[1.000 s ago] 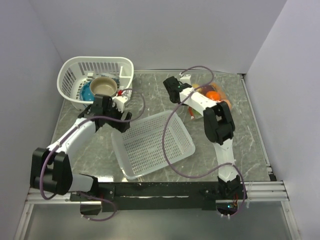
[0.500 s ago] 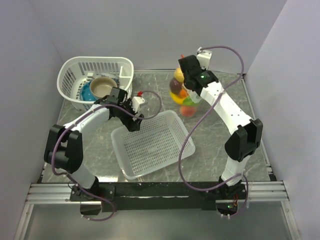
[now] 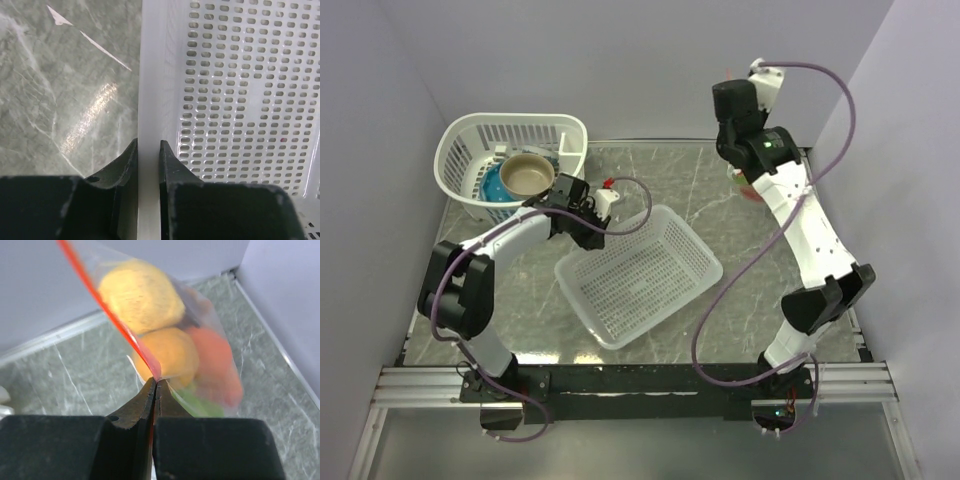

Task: Open the zip-top bag and remove the fake food

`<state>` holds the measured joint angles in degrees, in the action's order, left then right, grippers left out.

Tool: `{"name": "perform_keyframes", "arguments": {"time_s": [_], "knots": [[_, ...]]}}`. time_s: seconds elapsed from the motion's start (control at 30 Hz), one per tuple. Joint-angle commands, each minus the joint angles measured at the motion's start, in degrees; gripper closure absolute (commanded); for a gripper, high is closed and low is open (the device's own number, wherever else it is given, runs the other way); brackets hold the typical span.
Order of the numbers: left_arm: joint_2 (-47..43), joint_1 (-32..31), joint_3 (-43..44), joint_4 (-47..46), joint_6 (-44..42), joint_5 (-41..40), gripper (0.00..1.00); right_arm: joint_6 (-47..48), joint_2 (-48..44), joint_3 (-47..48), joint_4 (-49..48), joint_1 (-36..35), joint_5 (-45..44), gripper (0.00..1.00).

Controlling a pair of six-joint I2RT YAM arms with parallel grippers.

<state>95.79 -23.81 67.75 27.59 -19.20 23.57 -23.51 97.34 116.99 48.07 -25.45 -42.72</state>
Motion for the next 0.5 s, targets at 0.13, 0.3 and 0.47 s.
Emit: {"name": "perform_keyframes", "arguments": {"time_s": [0.13,0.3,0.47], "knots": [[6.2,-4.1,5.5,-5.4,23.5,-2.7,0.99,1.8,-6.5,5.9,-0.5,1.7,0.8,1.0],[10.1,-6.2,8.5,-7.4,36.6,-1.3,0.99,2.6,-9.6,1.7,-1.7,2.0,3.4,1.0],[9.7,-6.3,5.7,-12.7,50.6,2.1,0.99,2.9,-9.5,1.7,-0.7,2.2,4.4,1.0]]}}
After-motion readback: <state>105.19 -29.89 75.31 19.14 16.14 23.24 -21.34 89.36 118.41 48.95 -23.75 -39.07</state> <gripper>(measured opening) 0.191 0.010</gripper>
